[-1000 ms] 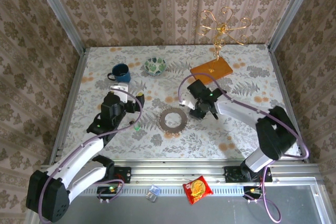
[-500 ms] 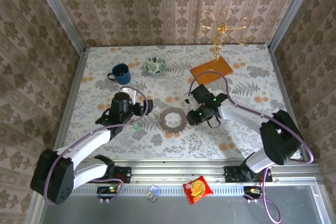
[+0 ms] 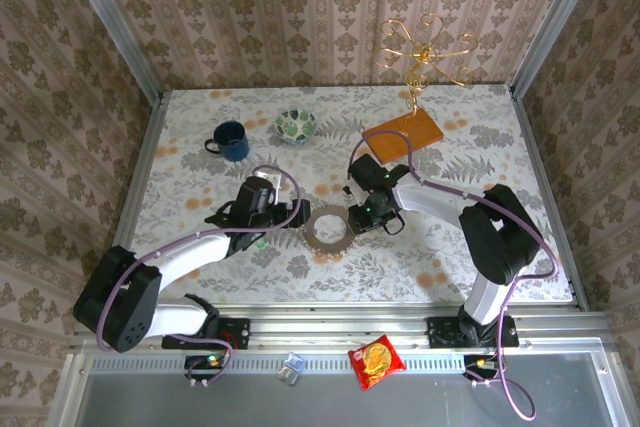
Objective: Put the keys on the keyring
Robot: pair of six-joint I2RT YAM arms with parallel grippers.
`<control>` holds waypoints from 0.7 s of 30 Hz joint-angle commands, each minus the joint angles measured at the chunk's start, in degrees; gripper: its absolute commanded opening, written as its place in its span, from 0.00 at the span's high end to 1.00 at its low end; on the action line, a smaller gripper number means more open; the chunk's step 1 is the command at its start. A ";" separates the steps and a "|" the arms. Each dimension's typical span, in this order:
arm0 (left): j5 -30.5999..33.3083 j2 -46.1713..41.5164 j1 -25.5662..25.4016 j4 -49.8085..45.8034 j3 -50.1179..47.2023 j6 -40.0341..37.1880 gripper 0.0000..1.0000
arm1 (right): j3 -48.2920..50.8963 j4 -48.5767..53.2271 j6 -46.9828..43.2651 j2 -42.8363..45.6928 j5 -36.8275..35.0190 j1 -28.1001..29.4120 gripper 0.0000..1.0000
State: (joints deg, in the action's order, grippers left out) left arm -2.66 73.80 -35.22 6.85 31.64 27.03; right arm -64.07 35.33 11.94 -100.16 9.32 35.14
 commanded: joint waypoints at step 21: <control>0.69 0.29 -0.20 0.97 1.32 1.01 0.02 | -3.99 3.60 -2.01 -5.05 2.19 1.42 0.83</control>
State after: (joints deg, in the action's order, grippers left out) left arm -2.59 73.93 -35.22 7.05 31.64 27.46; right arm -66.41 36.71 10.50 -103.81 9.91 36.05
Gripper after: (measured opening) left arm 0.980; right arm 0.169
